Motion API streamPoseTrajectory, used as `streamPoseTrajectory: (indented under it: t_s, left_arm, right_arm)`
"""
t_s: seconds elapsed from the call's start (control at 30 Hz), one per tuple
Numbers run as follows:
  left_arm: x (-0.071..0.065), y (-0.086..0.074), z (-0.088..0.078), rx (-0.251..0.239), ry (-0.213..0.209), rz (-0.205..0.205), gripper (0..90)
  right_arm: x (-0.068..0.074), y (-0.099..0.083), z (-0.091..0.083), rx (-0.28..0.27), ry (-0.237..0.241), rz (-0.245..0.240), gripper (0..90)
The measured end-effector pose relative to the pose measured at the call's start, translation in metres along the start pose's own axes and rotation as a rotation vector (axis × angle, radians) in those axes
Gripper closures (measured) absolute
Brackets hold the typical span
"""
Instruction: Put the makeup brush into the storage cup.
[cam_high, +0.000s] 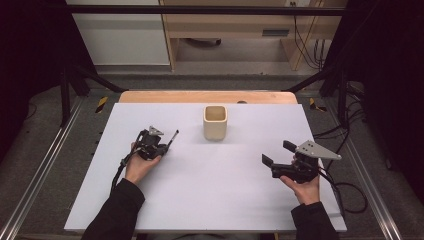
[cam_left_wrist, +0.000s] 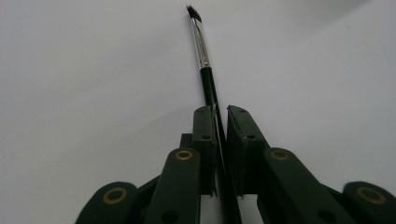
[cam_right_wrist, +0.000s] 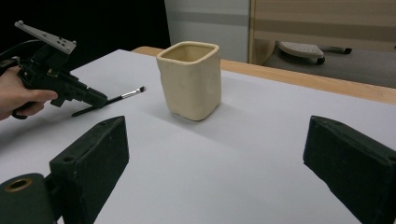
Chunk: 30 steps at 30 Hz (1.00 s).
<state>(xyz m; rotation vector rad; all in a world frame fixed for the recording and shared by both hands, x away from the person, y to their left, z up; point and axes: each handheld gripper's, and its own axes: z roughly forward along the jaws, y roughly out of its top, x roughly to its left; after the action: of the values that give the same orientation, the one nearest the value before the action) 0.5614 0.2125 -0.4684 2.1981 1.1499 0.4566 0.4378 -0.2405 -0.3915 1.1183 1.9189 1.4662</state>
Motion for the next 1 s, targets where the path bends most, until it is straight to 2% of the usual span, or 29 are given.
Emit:
streamPoseTrajectory:
  t_s: [0.17,0.27,0.5,0.6,0.7,0.83,0.87,0.97,1.0]
  left_arm:
    - [0.0,0.0,0.0,-0.001,-0.016,0.005,82.8]
    - [0.0,-0.001,-0.001,0.003,-0.038,0.021,83.3]
    - [-0.001,0.0,-0.002,0.008,-0.039,0.034,81.8]
    - [-0.003,0.001,-0.003,0.005,-0.033,0.045,74.0]
    - [-0.003,0.005,-0.007,0.014,-0.026,0.037,64.0]
    - [-0.004,0.012,-0.013,0.044,-0.016,0.056,55.7]
    - [-0.004,0.014,-0.016,0.049,-0.008,0.059,54.1]
    - [-0.002,0.021,-0.019,0.075,-0.017,0.061,50.3]
    - [-0.002,0.023,-0.018,0.079,-0.006,0.066,49.8]
  right_arm:
    - [0.0,0.0,0.0,0.0,0.001,0.0,7.2]
    - [0.0,0.0,0.0,-0.001,0.001,-0.002,7.2]
    - [0.0,0.0,-0.001,-0.001,0.001,-0.002,7.2]
    - [0.0,0.0,-0.001,-0.002,0.002,-0.002,7.2]
    - [0.0,0.001,-0.001,-0.004,0.001,-0.001,7.3]
    - [-0.001,0.001,-0.002,-0.004,0.0,-0.003,7.3]
    - [-0.001,0.001,-0.002,-0.004,0.0,-0.003,7.3]
    - [-0.001,0.001,-0.002,-0.002,-0.002,-0.003,7.3]
    - [-0.001,0.001,-0.001,-0.002,-0.001,-0.003,7.3]
